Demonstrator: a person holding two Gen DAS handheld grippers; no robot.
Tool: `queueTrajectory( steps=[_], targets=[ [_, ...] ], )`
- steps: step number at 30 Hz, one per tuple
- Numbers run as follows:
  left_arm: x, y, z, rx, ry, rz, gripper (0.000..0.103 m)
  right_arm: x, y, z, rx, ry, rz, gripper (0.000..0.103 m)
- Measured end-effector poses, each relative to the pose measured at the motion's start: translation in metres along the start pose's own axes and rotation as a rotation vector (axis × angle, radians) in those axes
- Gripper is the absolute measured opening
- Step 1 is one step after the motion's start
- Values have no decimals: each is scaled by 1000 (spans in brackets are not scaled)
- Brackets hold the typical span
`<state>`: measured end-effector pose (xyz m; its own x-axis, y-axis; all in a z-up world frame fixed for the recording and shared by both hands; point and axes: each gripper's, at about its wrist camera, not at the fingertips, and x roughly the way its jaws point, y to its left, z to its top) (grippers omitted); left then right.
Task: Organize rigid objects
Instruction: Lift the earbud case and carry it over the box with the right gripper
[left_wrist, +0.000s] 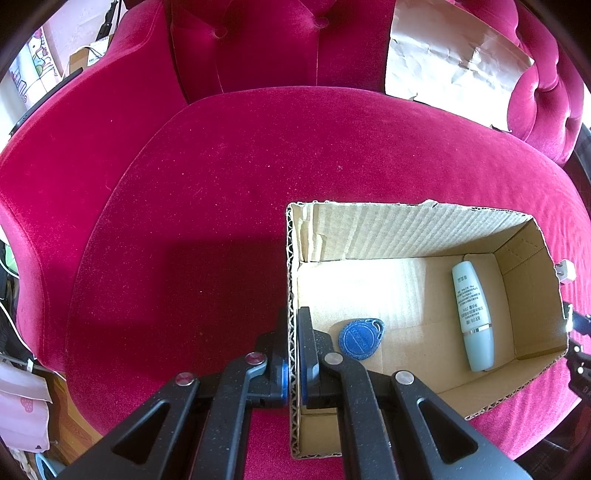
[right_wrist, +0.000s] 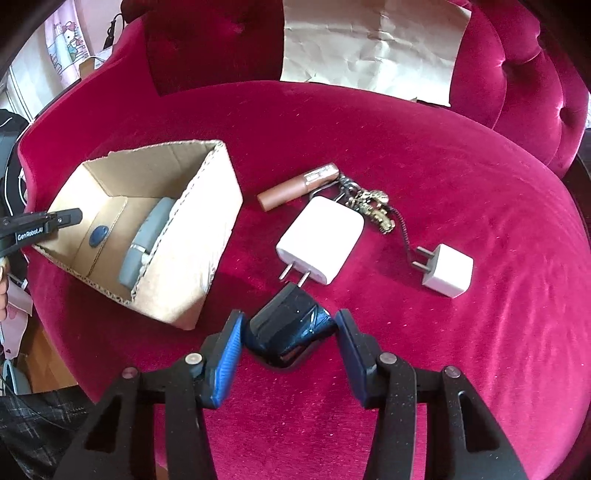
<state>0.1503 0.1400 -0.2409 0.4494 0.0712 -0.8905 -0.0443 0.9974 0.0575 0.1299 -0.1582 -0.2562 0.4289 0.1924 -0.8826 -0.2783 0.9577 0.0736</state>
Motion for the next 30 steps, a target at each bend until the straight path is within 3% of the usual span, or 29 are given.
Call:
queueTrajectory(
  steps=[18,30],
  targets=[
    [0,-1,0,1,0,1,3,-48,5,29,33,-121,-29,53],
    [0,-1,0,3,0,2,3,-68,33,51,12,-202,21,53]
  ],
)
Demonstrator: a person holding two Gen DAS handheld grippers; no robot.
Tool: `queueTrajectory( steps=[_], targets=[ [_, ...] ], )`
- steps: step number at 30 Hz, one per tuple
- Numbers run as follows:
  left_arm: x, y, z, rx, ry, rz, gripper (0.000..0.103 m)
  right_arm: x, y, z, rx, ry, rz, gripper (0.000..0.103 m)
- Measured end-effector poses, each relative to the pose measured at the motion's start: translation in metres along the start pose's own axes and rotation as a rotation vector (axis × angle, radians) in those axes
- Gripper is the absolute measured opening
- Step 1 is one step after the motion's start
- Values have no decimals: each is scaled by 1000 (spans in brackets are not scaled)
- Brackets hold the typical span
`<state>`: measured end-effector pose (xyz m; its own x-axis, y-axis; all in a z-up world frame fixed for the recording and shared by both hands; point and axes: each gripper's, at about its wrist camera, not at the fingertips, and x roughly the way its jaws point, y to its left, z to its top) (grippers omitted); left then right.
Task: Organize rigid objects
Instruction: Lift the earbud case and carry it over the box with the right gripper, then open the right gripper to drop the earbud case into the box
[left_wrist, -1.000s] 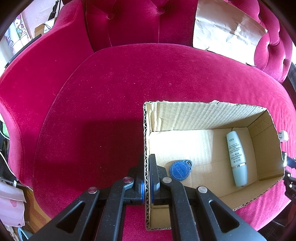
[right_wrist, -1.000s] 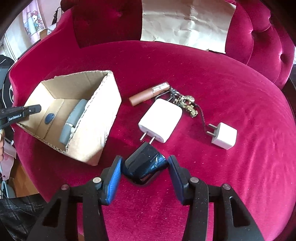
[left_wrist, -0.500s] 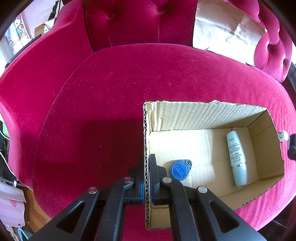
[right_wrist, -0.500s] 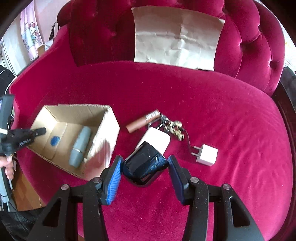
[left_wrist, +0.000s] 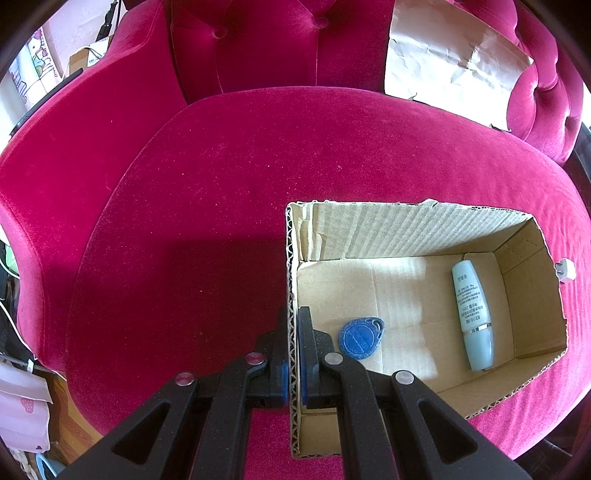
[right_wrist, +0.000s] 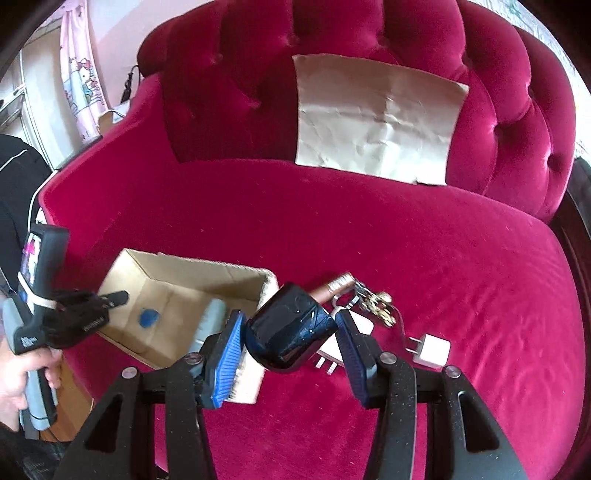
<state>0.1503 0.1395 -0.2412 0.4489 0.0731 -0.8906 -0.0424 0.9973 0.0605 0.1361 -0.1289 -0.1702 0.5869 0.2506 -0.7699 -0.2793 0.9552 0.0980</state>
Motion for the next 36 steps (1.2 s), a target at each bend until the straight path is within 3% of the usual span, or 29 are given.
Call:
queueTrajectory(
  steps=[19,36],
  targets=[
    [-1,1,0,-4,5,-8,3,14,59,16,-39,-16,103,53],
    [0,0,0,-1,9,-8,3,66,96,2,-66,113,159,53]
  ],
)
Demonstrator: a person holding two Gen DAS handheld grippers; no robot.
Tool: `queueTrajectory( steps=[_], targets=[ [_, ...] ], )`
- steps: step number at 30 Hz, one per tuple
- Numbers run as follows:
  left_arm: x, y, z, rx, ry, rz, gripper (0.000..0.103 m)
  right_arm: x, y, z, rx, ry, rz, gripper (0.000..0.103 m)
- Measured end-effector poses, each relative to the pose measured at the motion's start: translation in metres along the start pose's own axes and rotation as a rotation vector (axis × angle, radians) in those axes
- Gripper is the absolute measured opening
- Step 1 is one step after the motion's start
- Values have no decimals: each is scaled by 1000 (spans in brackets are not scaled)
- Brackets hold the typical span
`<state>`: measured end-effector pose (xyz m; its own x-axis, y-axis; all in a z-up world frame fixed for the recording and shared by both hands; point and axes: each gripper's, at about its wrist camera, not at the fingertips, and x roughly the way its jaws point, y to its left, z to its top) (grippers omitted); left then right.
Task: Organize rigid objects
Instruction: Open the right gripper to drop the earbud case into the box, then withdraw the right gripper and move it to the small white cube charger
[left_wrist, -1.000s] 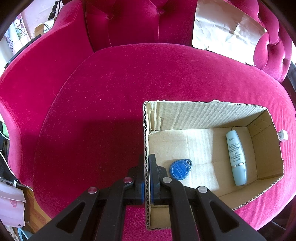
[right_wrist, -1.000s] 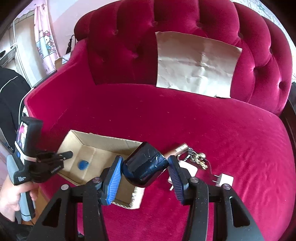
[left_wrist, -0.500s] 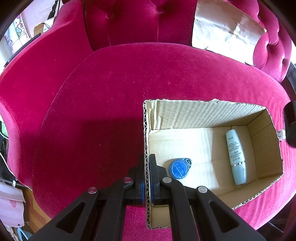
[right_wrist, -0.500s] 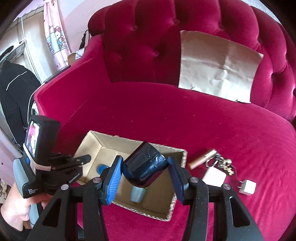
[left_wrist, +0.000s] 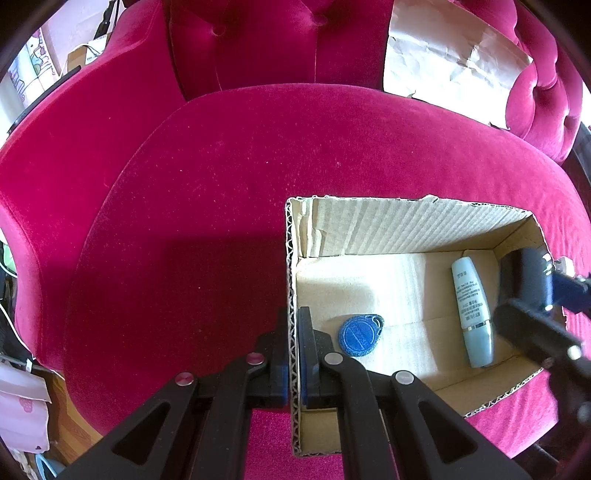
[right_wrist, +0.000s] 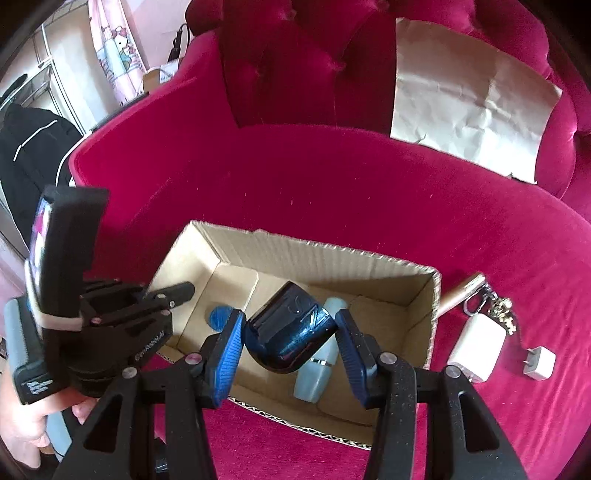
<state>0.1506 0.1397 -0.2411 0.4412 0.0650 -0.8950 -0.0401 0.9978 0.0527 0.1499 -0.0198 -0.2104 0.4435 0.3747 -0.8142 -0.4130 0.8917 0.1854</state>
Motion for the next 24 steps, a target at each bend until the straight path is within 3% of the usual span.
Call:
queueTrajectory(
  steps=[18,24],
  targets=[
    [-1,3,0,-6,5,-15,3,6,2,1,3,-5,-1,57],
    [-2,3,-1,-6,4,-15,3,1,-4,3,21,-29,-31,83]
  ],
)
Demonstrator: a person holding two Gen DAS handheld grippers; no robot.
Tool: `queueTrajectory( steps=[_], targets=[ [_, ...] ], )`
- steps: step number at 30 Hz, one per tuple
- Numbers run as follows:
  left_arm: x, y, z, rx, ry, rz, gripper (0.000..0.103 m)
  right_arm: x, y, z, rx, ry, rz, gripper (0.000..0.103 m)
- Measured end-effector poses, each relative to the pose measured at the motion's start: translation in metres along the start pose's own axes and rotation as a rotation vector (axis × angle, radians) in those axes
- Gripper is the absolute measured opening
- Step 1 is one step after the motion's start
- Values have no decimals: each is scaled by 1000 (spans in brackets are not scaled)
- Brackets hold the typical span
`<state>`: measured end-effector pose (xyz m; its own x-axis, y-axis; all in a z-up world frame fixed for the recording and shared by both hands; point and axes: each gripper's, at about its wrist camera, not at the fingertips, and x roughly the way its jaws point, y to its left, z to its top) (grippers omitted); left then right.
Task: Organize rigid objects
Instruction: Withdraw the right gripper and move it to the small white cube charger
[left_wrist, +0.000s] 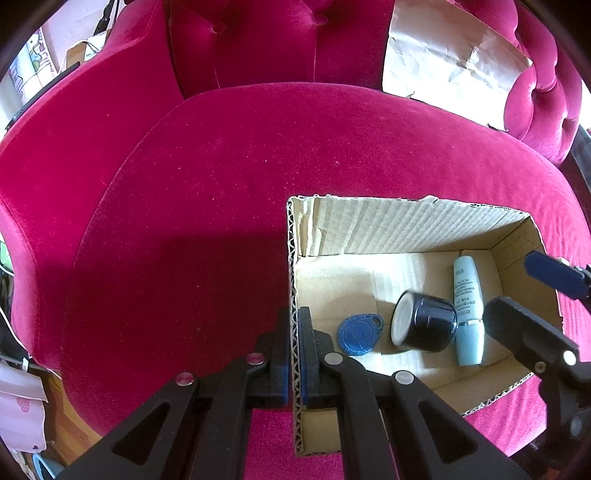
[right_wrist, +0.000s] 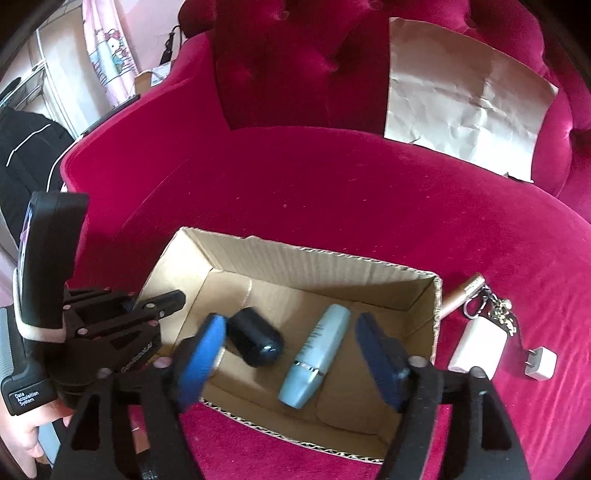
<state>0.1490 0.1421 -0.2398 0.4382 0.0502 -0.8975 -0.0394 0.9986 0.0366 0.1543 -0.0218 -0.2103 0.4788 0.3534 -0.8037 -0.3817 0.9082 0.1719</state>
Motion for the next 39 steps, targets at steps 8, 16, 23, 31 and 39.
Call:
queueTrajectory(
  steps=[8,16,23,31,39],
  targets=[
    [-1,-1,-1,1,1,2,3,-9,-10,5,23,-39,-44,103],
    [-3,-2,-1,-3,-8,0,3,-17,-16,5,23,-63,-59,103],
    [-6,-1,-1,-6,-12,3,3,-24,-24,5,38,-77,-61,103],
    [-8,-1,-1,-7,-13,5,3,-32,-34,3,49,-90,-63,103],
    [-10,-1,1,-5,-16,7,3,-43,-49,3,69,-101,-84,103]
  ],
)
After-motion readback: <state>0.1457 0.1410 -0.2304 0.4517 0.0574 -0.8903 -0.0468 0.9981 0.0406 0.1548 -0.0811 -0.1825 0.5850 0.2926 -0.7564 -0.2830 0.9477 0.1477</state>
